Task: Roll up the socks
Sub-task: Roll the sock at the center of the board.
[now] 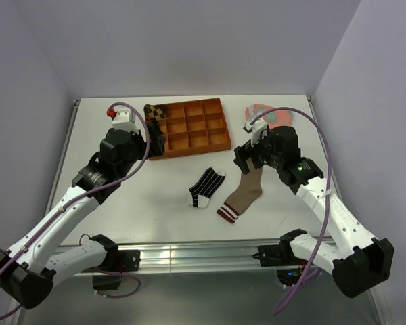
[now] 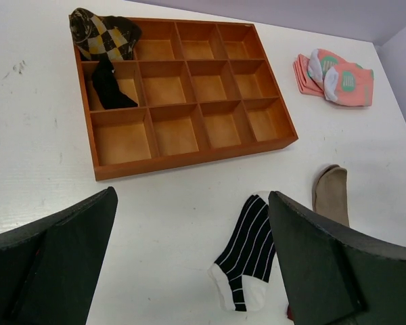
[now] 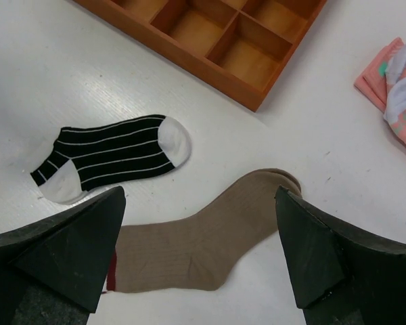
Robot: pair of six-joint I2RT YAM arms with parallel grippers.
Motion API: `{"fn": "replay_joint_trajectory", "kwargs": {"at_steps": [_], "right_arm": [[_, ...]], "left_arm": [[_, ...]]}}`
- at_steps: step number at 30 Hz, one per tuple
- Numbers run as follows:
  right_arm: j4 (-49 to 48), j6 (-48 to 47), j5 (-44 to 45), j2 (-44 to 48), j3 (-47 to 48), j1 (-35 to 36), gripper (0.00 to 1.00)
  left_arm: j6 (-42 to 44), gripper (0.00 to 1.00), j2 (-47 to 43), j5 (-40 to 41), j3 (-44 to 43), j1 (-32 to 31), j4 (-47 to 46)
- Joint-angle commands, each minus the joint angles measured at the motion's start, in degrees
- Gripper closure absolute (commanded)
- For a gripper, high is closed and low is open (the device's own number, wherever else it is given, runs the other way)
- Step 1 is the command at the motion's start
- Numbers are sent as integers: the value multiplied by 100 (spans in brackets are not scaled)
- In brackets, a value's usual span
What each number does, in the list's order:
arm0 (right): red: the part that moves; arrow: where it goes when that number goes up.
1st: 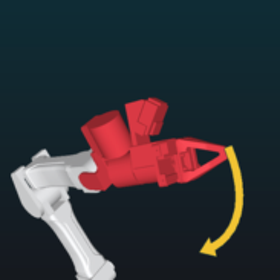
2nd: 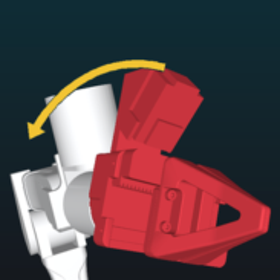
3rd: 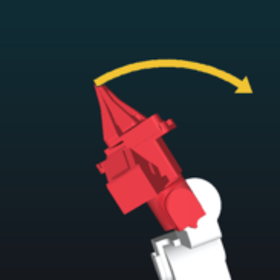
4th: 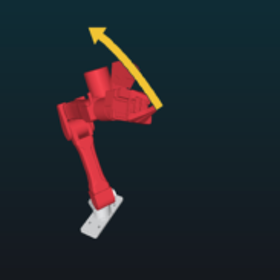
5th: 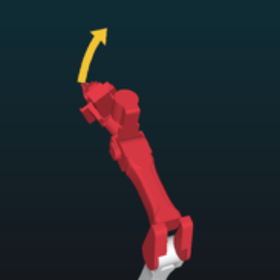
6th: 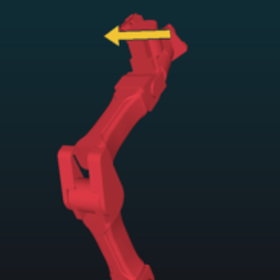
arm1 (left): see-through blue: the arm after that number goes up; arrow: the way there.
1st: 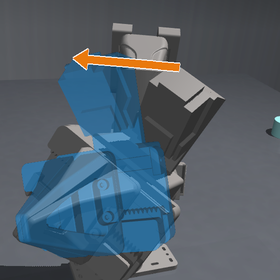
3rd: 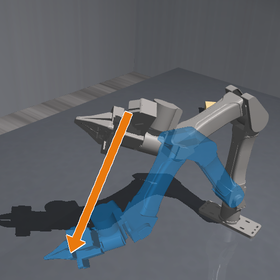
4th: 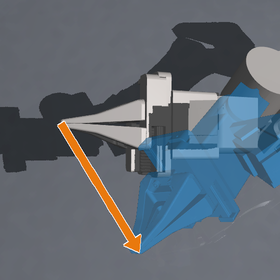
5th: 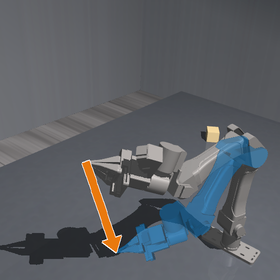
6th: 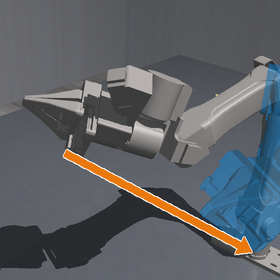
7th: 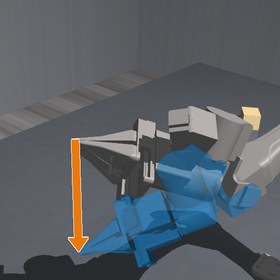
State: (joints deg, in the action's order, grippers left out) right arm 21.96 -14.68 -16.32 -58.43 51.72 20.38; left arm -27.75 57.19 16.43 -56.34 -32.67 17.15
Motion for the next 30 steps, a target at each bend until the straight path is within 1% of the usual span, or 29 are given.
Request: {"fn": "replay_joint_trajectory", "kwargs": {"at_steps": [1,7,13,14,15,16,17,19,20,22,23,26,27,28,30], "right_arm": [[-235,-53,155,210,-48,45,2],[-314,-158,234,148,-154,45,5],[-429,-395,392,-484,-93,150,16],[-385,-422,436,-685,-66,316,20],[-368,-422,515,-783,-66,448,22],[-385,-422,594,-940,-92,614,22],[-420,-431,786,-1011,-118,982,24],[-517,-431,910,-1248,-162,1353,25],[-552,-396,989,-1345,-163,1676,28],[-561,-361,1069,-1643,-136,1986,31],[-604,-360,1182,-1741,-136,2266,36],[-762,-422,1411,-2110,-128,2645,38],[-772,-422,1481,-2215,-67,2847,40],[-772,-378,1491,-2434,-14,2918,44],[-728,-317,1482,-2646,126,3094,48]], "left_arm": [[-38,0,-182,159,61,-12,-150],[-38,1,-147,150,44,-12,-168],[-64,1,-199,159,79,-21,-203],[-64,1,-199,177,79,-12,-203],[-82,0,-199,203,88,-3,-194],[-99,1,-208,221,88,-3,-203],[-99,1,-208,221,96,-12,-194],[-91,0,-234,273,97,-3,-177],[-82,0,-243,352,97,-3,-177],[-73,0,-261,466,88,-3,-142],[-116,0,-261,632,53,6,-107],[-274,0,-339,809,26,172,8],[-301,0,-383,792,35,251,-9],[-310,1,-436,775,52,313,-27],[-372,1,-559,766,123,480,-97]]}}
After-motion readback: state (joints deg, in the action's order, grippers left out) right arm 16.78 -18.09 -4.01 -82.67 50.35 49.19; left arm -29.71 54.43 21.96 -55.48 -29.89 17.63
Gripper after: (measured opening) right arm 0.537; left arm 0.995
